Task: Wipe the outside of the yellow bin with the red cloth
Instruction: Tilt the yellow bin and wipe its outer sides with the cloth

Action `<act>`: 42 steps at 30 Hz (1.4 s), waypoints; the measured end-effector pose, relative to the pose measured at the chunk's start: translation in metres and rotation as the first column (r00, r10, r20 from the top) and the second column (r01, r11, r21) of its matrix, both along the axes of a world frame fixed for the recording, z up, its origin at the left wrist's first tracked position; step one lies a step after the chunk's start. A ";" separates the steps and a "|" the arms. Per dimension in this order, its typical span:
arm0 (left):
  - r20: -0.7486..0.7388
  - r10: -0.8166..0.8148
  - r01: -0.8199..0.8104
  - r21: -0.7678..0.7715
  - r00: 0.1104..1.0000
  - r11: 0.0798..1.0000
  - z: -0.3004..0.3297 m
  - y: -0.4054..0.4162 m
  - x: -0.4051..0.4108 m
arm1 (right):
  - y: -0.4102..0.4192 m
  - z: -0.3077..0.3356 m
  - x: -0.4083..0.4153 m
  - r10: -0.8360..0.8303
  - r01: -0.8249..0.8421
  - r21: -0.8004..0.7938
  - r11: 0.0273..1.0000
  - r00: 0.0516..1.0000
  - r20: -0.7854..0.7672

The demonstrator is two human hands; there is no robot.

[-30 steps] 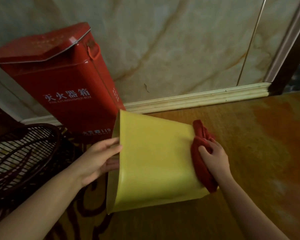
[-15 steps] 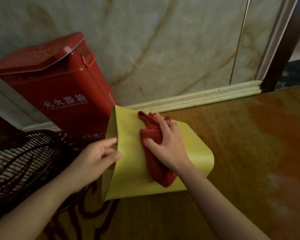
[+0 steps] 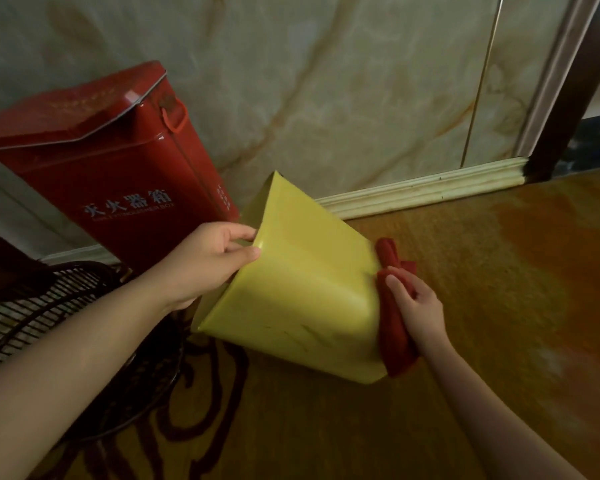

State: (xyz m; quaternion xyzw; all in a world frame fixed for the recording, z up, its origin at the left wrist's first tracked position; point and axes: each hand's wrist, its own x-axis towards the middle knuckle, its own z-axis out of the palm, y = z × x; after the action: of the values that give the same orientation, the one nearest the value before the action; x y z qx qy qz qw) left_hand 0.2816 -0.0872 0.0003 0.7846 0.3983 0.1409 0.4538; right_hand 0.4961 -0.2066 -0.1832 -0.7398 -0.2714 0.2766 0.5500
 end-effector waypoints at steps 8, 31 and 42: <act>-0.091 0.021 -0.018 0.040 0.996 0.999 0.023 0.013 0.080 | 0.042 0.082 -0.046 -0.171 0.129 0.255 0.958 0.974 0.148; 0.079 0.155 -0.145 -0.128 0.985 0.981 0.010 -0.014 0.050 | 0.071 0.092 -0.042 -0.066 0.010 0.405 0.914 0.990 0.125; 0.083 0.197 -0.172 -0.243 0.977 0.955 0.022 0.023 0.052 | 0.051 0.023 0.028 0.208 -0.271 0.226 0.936 0.941 0.267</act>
State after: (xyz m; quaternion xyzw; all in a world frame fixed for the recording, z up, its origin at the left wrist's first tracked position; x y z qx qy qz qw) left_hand 0.3337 -0.0639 0.0218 0.6765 0.4588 0.1762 0.5485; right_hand 0.5240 -0.1553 -0.1597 -0.6503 -0.4582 0.2129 0.5672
